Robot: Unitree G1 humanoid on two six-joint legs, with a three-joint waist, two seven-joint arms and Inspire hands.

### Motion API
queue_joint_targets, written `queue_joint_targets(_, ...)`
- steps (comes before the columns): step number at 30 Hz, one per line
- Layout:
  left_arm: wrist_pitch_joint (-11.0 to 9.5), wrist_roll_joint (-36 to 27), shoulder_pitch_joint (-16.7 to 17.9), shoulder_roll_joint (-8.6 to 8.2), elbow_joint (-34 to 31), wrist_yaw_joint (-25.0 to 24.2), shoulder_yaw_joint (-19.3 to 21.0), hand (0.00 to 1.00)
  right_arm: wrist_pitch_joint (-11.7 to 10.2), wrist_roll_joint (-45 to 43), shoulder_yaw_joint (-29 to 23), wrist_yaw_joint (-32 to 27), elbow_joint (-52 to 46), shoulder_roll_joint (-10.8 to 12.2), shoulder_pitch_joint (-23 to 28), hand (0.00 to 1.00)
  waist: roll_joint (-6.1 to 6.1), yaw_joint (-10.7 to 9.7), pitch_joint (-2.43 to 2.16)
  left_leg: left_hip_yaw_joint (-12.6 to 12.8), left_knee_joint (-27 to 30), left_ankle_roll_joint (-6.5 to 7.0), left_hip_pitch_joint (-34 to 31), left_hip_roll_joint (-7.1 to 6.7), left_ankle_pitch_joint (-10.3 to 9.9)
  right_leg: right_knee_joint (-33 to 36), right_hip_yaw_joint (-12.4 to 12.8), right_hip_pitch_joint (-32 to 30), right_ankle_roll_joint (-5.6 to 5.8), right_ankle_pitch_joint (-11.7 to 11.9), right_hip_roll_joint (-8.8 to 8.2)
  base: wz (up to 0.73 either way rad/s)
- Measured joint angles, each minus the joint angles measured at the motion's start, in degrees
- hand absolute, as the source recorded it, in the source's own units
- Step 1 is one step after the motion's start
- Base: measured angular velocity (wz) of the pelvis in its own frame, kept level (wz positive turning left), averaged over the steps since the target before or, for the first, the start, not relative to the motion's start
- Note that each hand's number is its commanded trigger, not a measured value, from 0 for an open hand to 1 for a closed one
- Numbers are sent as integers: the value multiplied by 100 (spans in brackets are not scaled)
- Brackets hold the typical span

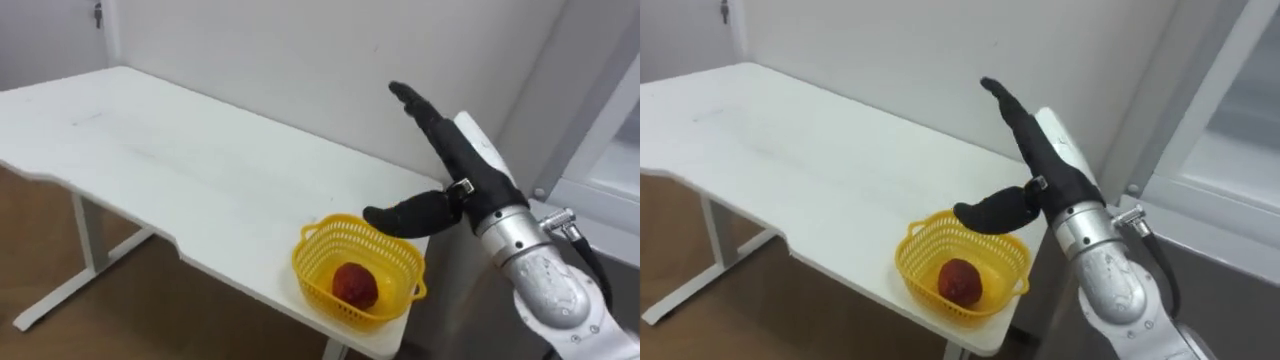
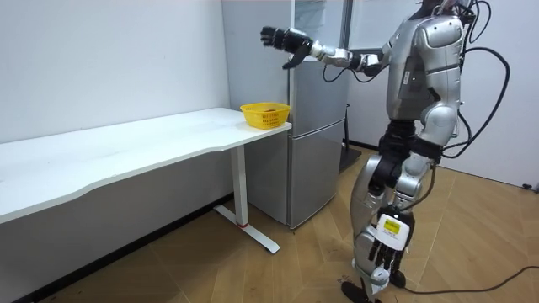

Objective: Retrieve from the upper fridge

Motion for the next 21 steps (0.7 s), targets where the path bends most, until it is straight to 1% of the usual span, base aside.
queue_joint_targets(1, -34, 2, 2, -2, 1, -3, 2, 0, -31, -85, -11, 0, -288, 0, 62, 0, 47, -36, -4, 39, -26, 1, 66, 6, 1, 0, 103, 32, 0, 0, 4, -15)
queue_joint_targets(2, -63, 3, 8, -4, 2, -9, 2, 0, -73, -107, -11, 1, -376, 4, 74, 0, 68, -41, -3, 71, -38, 1, 98, 14, 1, 0, 133, 48, 0, 0, 7, -27)
queue_joint_targets(3, -113, -9, 11, -8, 4, -12, 1, 0, -132, -118, -14, 1, -533, 7, 100, 0, 97, -112, -1, 146, -87, 1, 171, 43, 1, 4, 211, 70, 0, 0, 12, -30)
queue_joint_targets(4, -146, -40, 11, -9, 8, -10, 2, 0, -137, -131, -23, 0, -746, 14, 164, 0, 131, -157, 12, 178, -100, 2, 193, 66, 1, 9, 277, 67, 0, 0, 18, -26)
queue_joint_targets(5, -168, -45, 11, -8, 8, -2, 2, 0, -140, -139, -33, -1, -871, 14, 209, 0, 131, -181, 10, 182, -105, 2, 194, 67, 1, 10, 287, 59, 0, 0, 22, -20)
queue_joint_targets(7, -233, -46, 3, -17, 2, 8, -7, 0, -188, -10, -52, -6, -1354, 15, 340, 0, 136, -388, 10, 290, -102, 1, 197, 75, 0, 11, 350, 47, -2, 1, 37, -16)
queue_joint_targets(8, -239, -47, -11, -22, 3, 15, -6, 0, -204, -8, -83, -6, -1482, 17, 384, 0, 146, -445, 7, 308, -96, 0, 202, 79, 0, 10, 384, 47, -3, 2, 39, -15)
queue_joint_targets(9, -284, -47, -24, -37, 16, 26, -4, 0, -265, -13, -192, -10, -1751, 18, 495, 0, 176, -503, 4, 341, -96, 1, 221, 79, -1, 14, 415, 48, -8, 5, 40, -19)
queue_joint_targets(11, -364, -56, -27, -78, 24, 92, 15, 0, -402, -2, -377, -87, -2095, 24, 616, 0, 259, -577, 16, 438, -112, 9, 270, 88, -5, 18, 544, 58, -20, 12, 44, -27)
queue_joint_targets(12, -406, -55, -34, -115, 59, 135, 39, 0, -529, 1, -500, -148, -2242, 38, 674, 0, 325, -640, 4, 478, -115, 18, 284, 92, -11, 21, 583, 57, -26, 18, 45, -19)
queue_joint_targets(13, -461, -53, -43, -132, 107, 174, 44, 0, -639, -1, -675, -205, -2376, 54, 763, 0, 377, -775, -22, 481, -122, 24, 290, 88, -14, 26, 610, 56, -23, 24, 40, -13)
queue_joint_targets(14, -473, -52, -47, -139, 125, 195, 43, 0, -683, 5, -762, -239, -2423, 73, 797, 0, 399, -811, -31, 497, -124, 25, 301, 88, -14, 34, 629, 57, -22, 24, 39, -14)
queue_joint_targets(15, -488, -52, -66, -145, 164, 206, 44, 0, -743, 11, -941, -353, -2525, 94, 884, 0, 442, -841, -23, 558, -138, 26, 365, 103, -14, 56, 717, 64, -22, 24, 48, -30)
queue_joint_targets(16, -520, -53, -75, -152, 236, 208, 50, 0, -826, 37, -1096, -465, -2561, 120, 944, 0, 479, -873, -15, 622, -201, 27, 394, 128, -15, 106, 744, 53, -22, 24, 56, -30)
queue_joint_targets(18, -568, -54, -94, -159, 270, 213, 118, 0, -925, 22, -1333, -636, -2641, 195, 1049, 0, 485, -1001, -15, 645, -202, 26, 395, 162, -14, 109, 754, 39, -27, 27, 65, -15)
queue_joint_targets(19, -578, -54, -124, -175, 327, 231, 158, 0, -958, -27, -1491, -759, -2738, 219, 1197, 0, 483, -1064, -16, 668, -206, 24, 428, 165, -15, 109, 797, 36, -34, 32, 82, -11)
queue_joint_targets(21, -597, -52, -132, -216, 385, 275, 160, 0, -1075, -61, -1644, -860, -2763, 286, 1383, 0, 479, -1077, -21, 775, -265, 20, 492, 192, -15, 110, 892, 56, -45, 39, 109, -23)
